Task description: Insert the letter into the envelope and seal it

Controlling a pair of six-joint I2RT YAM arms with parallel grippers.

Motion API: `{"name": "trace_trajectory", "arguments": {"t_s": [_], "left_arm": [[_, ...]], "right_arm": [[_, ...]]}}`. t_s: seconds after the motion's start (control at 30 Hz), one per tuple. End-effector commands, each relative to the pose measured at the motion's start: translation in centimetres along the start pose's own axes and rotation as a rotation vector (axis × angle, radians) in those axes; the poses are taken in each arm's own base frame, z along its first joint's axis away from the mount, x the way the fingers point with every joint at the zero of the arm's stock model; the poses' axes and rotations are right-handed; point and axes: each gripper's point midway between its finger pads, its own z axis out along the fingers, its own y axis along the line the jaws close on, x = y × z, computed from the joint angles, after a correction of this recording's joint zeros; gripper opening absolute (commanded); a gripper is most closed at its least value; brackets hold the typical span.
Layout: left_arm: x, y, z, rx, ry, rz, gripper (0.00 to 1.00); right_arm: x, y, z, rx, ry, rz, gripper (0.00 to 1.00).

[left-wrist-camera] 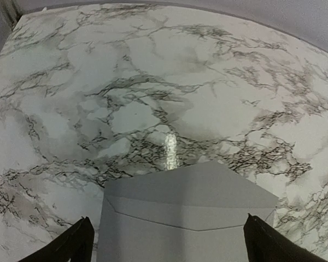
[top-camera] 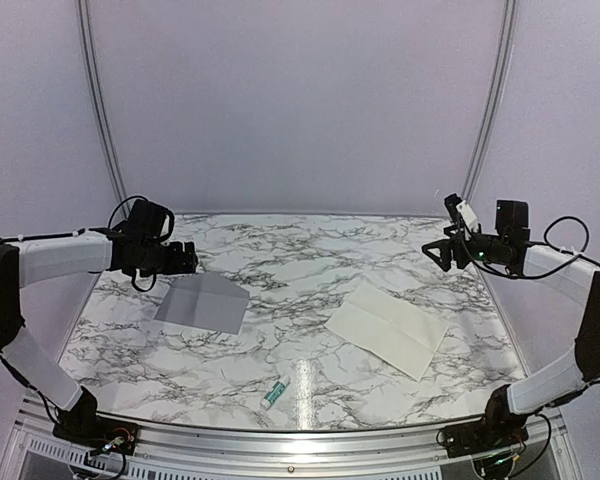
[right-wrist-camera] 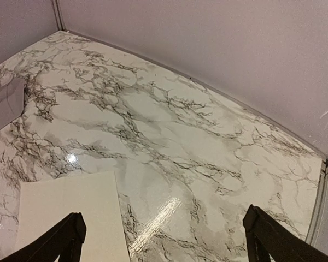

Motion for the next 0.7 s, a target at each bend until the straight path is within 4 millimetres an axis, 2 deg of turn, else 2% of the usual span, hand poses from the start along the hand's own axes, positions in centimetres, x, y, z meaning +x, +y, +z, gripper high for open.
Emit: {"name": "trace_trajectory", "arguments": {"t_s": [0.0, 0.1, 0.2, 0.33, 0.6, 0.67], "left_arm": [[3.1, 3.3, 1.8, -0.071, 0.116, -0.104, 0.99], [4.5, 4.9, 2.4, -0.093, 0.149, -0.162, 0.99], [6.1, 5.7, 3.1, -0.109, 0.19, -0.183, 0.99], [7.9, 6.0, 3.8, -0.114, 0.239, -0.196, 0.99], [9.6, 5.6, 4.6, -0.087, 0.283, -0.219, 0.99], [9.9, 5.4, 4.7, -0.078, 0.293, -0.222, 0.99]], "right_arm": [[-1.2, 2.1, 0.4, -0.096, -0.004, -0.066, 0.97], [-1.5, 3.0, 0.6, -0.125, -0.007, -0.079, 0.97], [-1.5, 3.3, 0.6, -0.134, -0.008, -0.086, 0.96], [-1.5, 3.4, 0.6, -0.141, -0.008, -0.09, 0.96], [-1.1, 3.4, 0.9, -0.154, 0.005, -0.089, 0.96], [-1.2, 4.6, 1.4, -0.186, 0.01, -0.102, 0.96]]}}
